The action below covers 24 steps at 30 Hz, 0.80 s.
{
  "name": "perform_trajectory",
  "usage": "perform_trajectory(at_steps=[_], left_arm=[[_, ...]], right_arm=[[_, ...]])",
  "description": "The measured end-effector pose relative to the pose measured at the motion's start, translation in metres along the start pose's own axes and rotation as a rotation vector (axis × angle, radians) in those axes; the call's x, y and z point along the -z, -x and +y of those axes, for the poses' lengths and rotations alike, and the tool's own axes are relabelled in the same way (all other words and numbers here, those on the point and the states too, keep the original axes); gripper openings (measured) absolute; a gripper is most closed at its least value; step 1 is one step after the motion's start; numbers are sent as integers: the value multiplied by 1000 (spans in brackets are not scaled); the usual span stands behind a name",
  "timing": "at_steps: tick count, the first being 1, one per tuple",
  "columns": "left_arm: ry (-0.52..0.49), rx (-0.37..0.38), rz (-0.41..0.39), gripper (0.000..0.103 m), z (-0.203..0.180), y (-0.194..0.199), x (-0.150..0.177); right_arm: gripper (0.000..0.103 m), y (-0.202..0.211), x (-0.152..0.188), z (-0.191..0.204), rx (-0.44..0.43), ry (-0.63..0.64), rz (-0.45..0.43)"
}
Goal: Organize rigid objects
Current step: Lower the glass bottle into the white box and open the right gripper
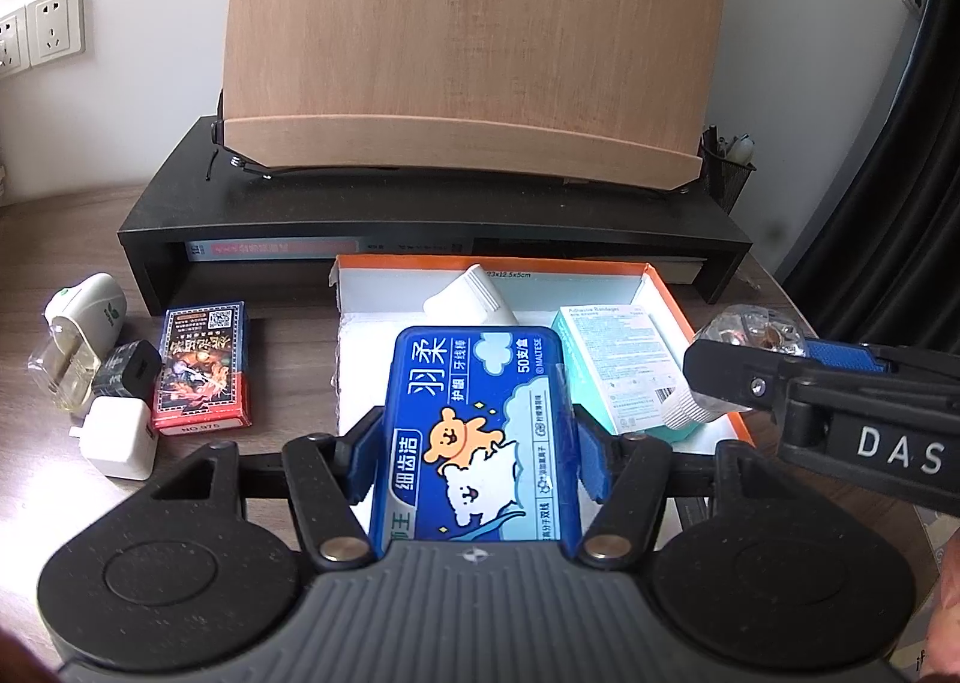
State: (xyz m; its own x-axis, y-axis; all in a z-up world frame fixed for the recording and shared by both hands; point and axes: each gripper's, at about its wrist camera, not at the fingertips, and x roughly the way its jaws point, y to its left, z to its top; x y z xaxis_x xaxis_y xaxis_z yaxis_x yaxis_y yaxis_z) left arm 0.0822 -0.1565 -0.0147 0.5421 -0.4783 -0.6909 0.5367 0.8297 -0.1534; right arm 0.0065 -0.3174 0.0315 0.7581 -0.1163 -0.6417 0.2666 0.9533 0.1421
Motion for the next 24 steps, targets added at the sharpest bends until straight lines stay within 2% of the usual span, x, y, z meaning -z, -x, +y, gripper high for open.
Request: perform_trajectory(at_steps=[20,24], left_arm=[[-1,-11,10,63,-7,-6,1],[2,-14,10,63,-7,-7,0]], right_arm=[[61,-9,0,-11,-24,-19,28],[58,-10,-2,-12,-26,-14,26]])
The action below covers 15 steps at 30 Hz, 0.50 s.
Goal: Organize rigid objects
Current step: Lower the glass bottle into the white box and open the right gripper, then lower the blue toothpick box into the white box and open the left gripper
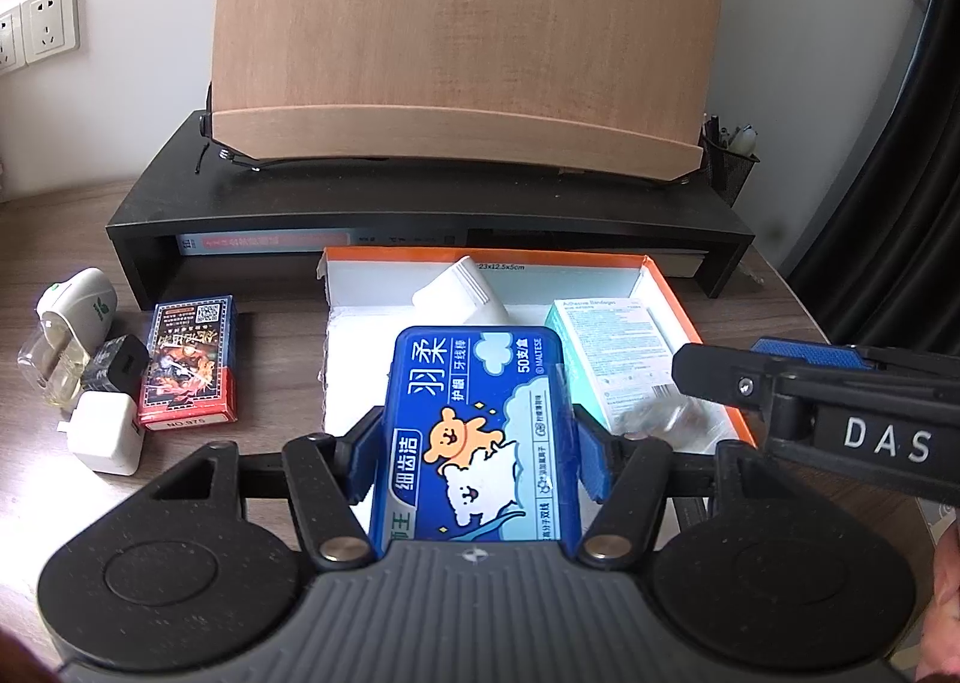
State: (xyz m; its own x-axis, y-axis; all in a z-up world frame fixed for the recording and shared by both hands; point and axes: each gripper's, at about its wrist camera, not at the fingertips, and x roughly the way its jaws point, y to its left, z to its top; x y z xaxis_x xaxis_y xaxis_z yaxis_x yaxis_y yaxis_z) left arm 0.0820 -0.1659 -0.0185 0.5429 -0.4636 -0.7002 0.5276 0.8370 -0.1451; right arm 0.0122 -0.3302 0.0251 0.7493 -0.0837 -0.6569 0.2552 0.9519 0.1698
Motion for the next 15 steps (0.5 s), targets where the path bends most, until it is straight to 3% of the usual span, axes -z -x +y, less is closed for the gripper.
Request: perform_trajectory(at_steps=[15], left_arm=[[-23,17,5,63,-9,-12,-6]], right_arm=[[61,13,-1,-16,59,-30,-71]])
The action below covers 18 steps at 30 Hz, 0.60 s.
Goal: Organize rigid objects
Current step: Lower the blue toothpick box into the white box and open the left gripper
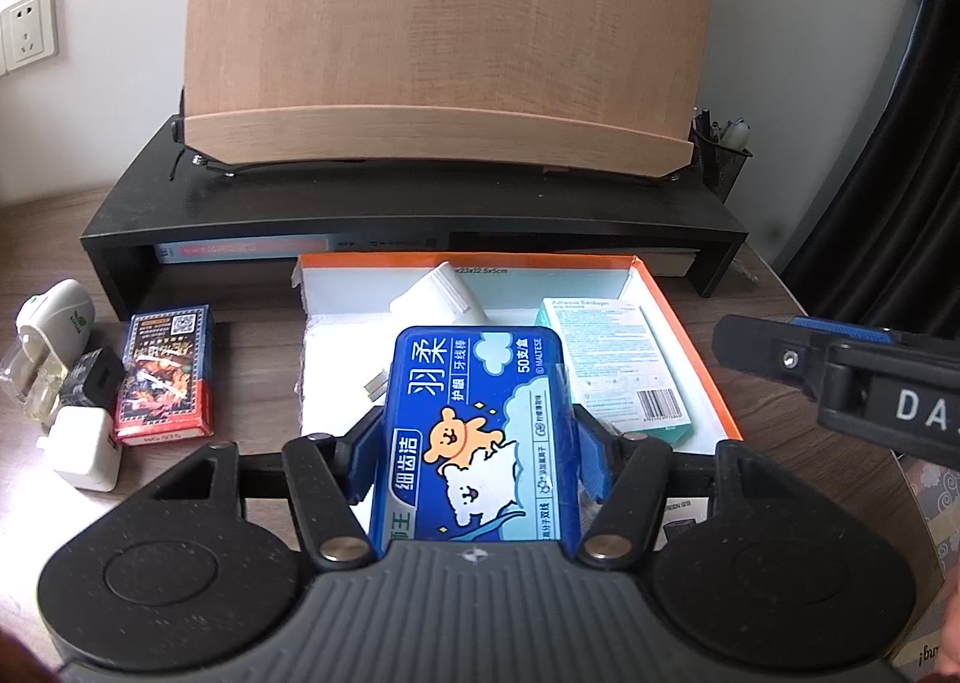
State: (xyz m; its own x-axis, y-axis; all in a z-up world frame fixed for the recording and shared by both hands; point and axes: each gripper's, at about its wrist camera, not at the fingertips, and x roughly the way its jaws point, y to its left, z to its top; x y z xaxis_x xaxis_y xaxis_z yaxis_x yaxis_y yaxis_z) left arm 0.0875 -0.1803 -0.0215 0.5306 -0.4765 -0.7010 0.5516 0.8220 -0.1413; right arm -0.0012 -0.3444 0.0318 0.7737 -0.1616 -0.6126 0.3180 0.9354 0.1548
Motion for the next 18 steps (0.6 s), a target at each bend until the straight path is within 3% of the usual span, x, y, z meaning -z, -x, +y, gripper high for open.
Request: perform_trajectory(at_steps=[7,18], left_arm=[[-36,28,2,64,-6,-8,-9],[-22,-20,-10,84,7,13,-12]], right_arm=[[68,8,1,-5,17,-5,-18],[72,14,2,16,9,20,-25]])
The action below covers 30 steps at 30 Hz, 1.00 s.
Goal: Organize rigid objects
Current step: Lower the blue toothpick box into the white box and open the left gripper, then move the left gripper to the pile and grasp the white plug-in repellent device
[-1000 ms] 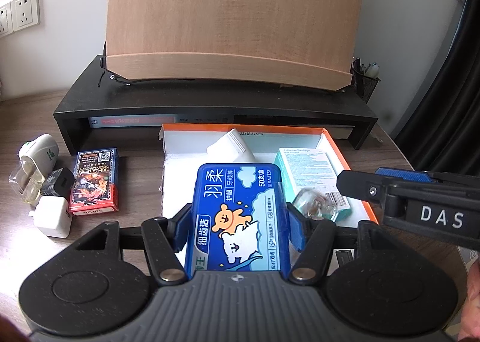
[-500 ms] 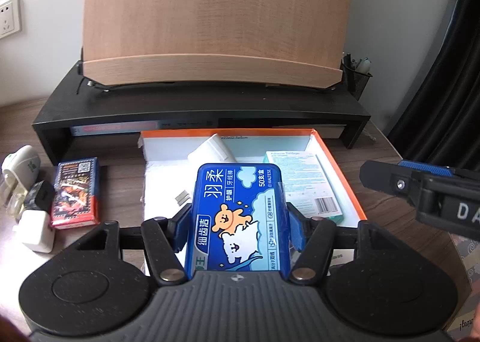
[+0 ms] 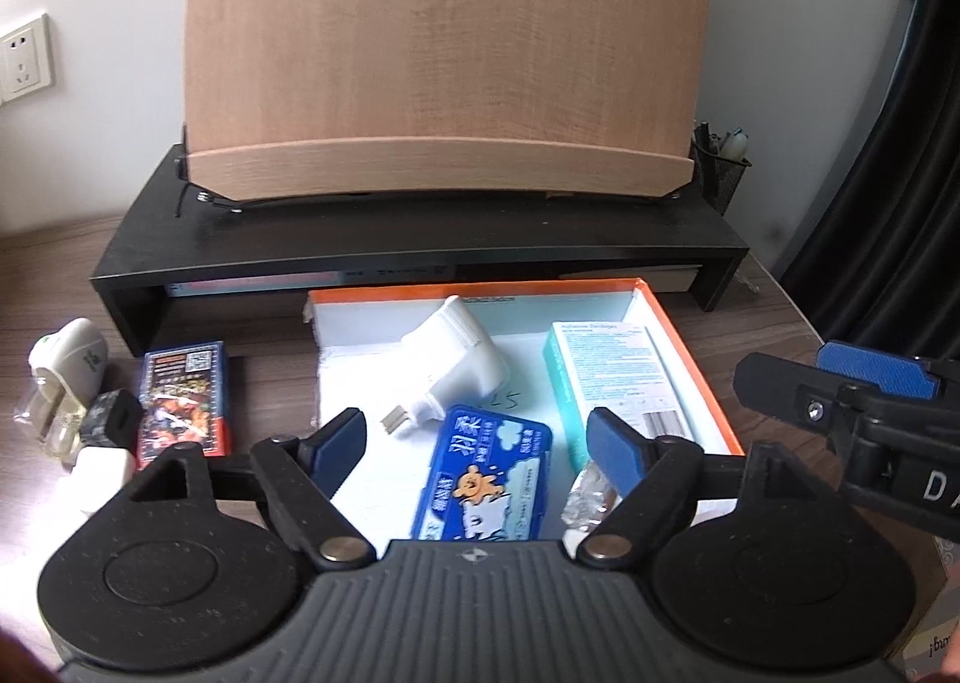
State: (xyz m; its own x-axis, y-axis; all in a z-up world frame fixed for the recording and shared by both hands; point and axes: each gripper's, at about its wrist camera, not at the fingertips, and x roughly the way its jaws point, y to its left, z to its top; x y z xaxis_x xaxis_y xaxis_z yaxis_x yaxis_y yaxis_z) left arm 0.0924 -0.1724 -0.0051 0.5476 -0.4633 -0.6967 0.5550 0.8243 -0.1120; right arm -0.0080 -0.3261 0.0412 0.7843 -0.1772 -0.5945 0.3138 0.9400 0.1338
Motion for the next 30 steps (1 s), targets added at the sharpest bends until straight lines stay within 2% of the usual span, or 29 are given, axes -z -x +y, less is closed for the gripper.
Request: perform_trajectory(at_steps=[9,30], left_arm=[[58,-57,-24,89,33,29,10],[219,-200,-30,90,127,69,51]], right_arm=[[74,3,5,40,-59,55,9],[74,-10,22,131,-180,176,53]])
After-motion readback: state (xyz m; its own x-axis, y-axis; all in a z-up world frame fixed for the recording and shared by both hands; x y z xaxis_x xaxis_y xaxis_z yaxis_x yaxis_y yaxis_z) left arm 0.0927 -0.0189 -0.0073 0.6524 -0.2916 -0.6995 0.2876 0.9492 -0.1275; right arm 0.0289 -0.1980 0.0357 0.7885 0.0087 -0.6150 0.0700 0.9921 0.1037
